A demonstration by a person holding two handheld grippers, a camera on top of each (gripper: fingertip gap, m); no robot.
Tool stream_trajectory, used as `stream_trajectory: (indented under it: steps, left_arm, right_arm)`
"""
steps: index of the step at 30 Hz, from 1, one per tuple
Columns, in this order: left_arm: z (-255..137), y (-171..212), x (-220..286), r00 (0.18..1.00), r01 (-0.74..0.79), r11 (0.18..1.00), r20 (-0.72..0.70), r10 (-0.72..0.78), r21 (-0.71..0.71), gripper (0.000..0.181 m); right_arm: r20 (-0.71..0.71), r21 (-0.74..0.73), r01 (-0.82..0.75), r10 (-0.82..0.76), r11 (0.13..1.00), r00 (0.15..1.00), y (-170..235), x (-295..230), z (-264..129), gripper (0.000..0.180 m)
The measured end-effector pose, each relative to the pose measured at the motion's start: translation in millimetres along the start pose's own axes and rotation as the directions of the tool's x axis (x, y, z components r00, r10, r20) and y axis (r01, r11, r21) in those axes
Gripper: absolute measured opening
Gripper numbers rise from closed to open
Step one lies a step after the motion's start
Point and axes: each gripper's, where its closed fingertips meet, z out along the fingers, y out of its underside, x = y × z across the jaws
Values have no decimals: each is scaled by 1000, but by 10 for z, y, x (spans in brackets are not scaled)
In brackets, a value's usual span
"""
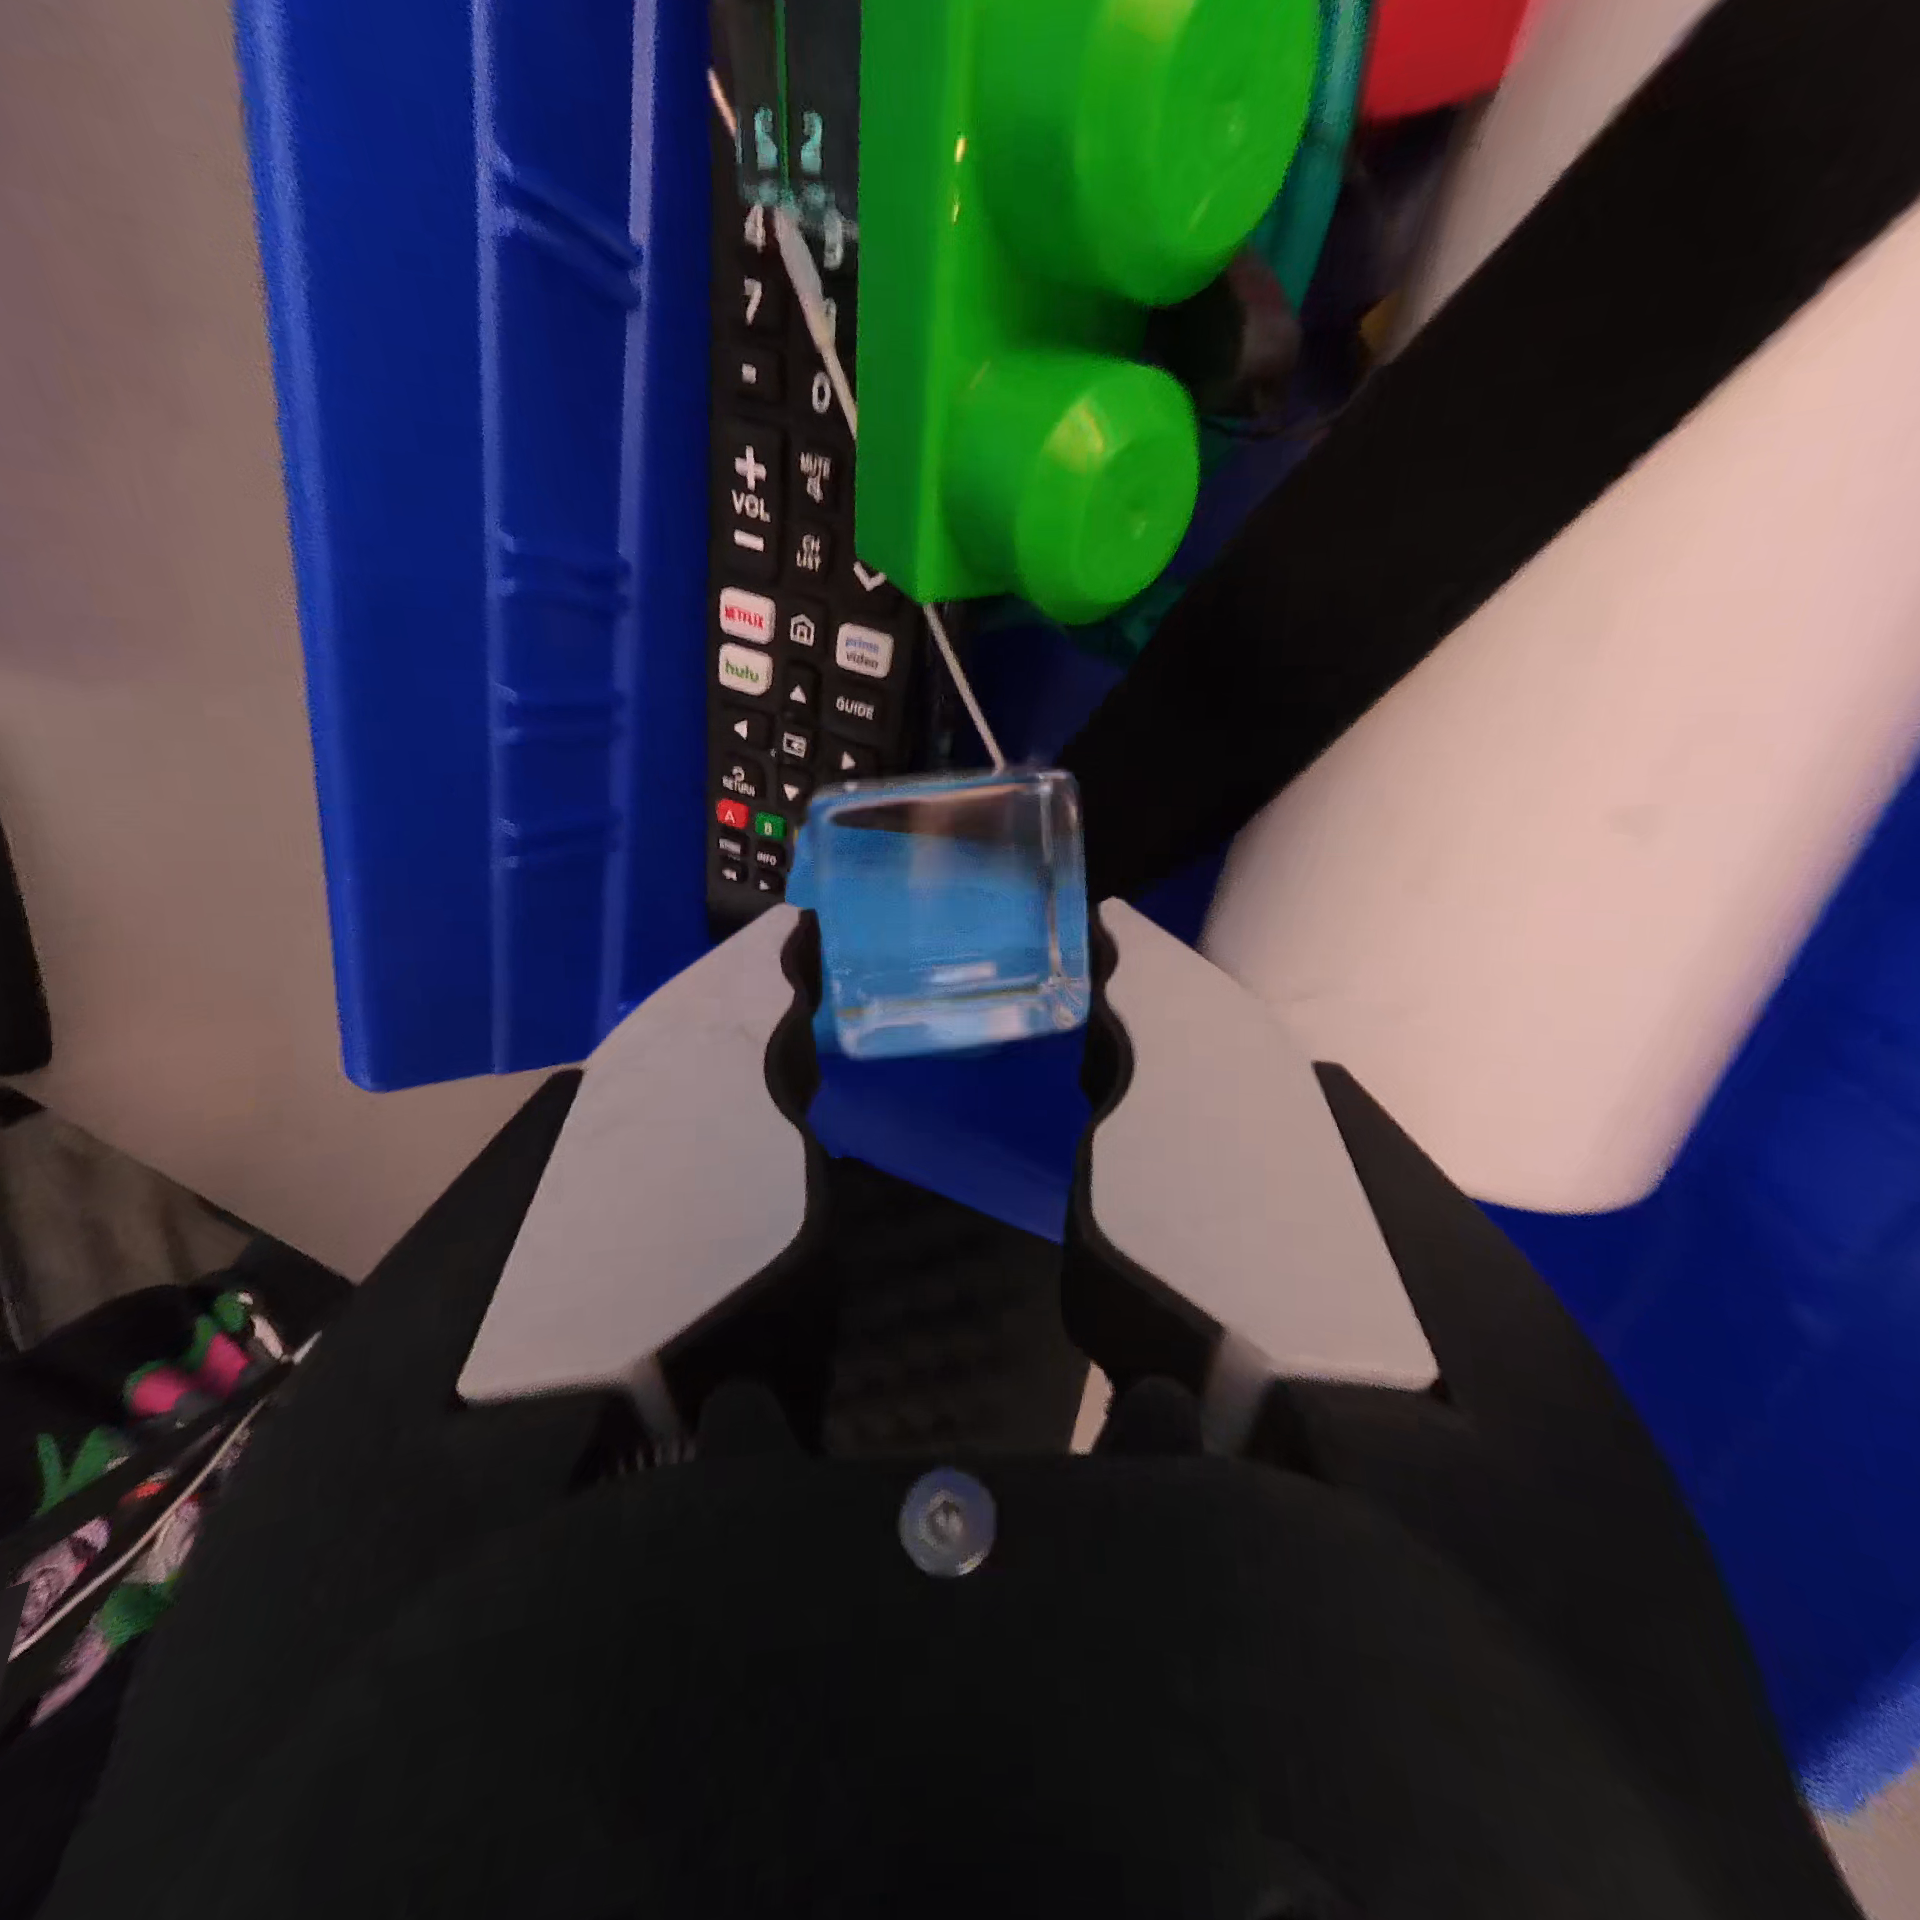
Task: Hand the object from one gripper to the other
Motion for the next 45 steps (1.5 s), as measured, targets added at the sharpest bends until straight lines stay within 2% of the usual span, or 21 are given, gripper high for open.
stream_trajectory:
  steps: [1, 5, 8, 10, 14, 18, 21, 24, 27, 30, 36, 41, 45]
  left_arm:
    - [-3, 36, -41, 1000, 7, 1000, 7, -6, -19, 45]
    - [-36, 333, -222, 999, 49, 986, -3, -50, -162, 50]
    - [-75, 689, -399, 992, 117, 949, -7, -125, -293, 51]
    - [-104, 987, -446, 975, 191, 897, -32, -222, -398, 50]
    - [-108, 1532, -294, 891, 302, 737, -97, -444, -604, 59]
    - [60, 2187, -244, 899, 271, 591, -20, -438, -760, 58]
    - [230, 2662, -79, 883, 255, 495, -9, -470, -831, 50]
    - [267, 3015, 183, 839, 204, 397, -49, -542, -895, 51]
    - [289, 3149, 390, 829, 71, 449, -198, -524, -891, 53]
    - [319, 3281, 467, 847, -7, 479, -260, -464, -878, 50]
    - [341, 3464, 549, 817, 41, 453, -231, -529, -891, 47]
    - [372, 3500, 634, 757, 110, 431, -206, -621, -896, 50]
    - [388, 3495, 643, 753, 140, 447, -198, -627, -883, 49]
  right_arm:
    - [-12, 39, -2, 3, 999, 1000, -39, 17, -61, 52]
    - [-106, 238, 12, 14, 971, 994, -220, 69, -455, 57]
    - [-159, 410, 79, -15, 909, 987, -399, -40, -812, 55]
    - [-207, 511, 143, -40, 848, 977, -513, -140, -1055, 54]
    - [-297, 650, 272, -93, 710, 950, -697, -402, -1439, 50]
    - [-361, 699, 368, -142, 613, 922, -812, -621, -1601, 45]
    - [-389, 692, 400, -156, 600, 908, -852, -675, -1597, 45]
    - [-391, 676, 411, -175, 612, 904, -866, -692, -1544, 45]
    - [-391, 657, 422, -196, 625, 899, -880, -690, -1478, 44]
    - [-394, 636, 418, -193, 648, 899, -892, -653, -1413, 44]
    - [-390, 618, 416, -199, 668, 899, -904, -619, -1341, 44]
    - [-372, 598, 394, -193, 698, 908, -908, -548, -1236, 44]
    - [-378, 559, 402, -209, 725, 902, -892, -509, -1133, 44]
